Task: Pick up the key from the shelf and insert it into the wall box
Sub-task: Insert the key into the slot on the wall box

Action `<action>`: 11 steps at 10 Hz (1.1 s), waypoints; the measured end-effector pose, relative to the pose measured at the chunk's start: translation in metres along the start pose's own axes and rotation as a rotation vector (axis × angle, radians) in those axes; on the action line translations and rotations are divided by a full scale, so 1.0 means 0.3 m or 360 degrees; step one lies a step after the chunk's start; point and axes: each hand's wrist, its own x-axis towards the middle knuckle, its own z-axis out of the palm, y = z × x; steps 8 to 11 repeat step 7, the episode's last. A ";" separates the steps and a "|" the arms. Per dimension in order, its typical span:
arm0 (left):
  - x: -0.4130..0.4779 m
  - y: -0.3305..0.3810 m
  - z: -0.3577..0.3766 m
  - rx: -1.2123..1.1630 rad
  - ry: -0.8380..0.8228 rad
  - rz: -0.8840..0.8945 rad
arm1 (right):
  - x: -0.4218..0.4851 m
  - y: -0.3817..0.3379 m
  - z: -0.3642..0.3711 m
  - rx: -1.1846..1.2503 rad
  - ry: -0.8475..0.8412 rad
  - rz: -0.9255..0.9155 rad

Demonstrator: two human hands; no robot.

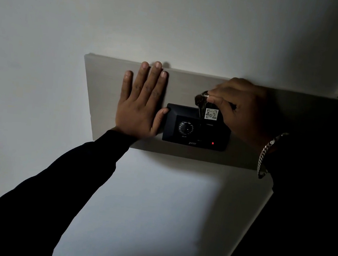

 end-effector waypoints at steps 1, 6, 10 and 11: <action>0.001 0.001 -0.001 0.0008 0.0004 -0.0001 | -0.016 -0.003 0.003 0.0013 -0.0006 -0.0014; 0.057 0.011 -0.078 -0.0330 -0.0242 -0.0060 | -0.090 -0.050 -0.017 0.0057 -0.0106 0.0238; 0.206 -0.040 -0.117 -0.0531 -0.0199 0.0027 | -0.070 -0.067 -0.085 0.0090 -0.0134 0.0273; 0.206 -0.040 -0.117 -0.0531 -0.0199 0.0027 | -0.070 -0.067 -0.085 0.0090 -0.0134 0.0273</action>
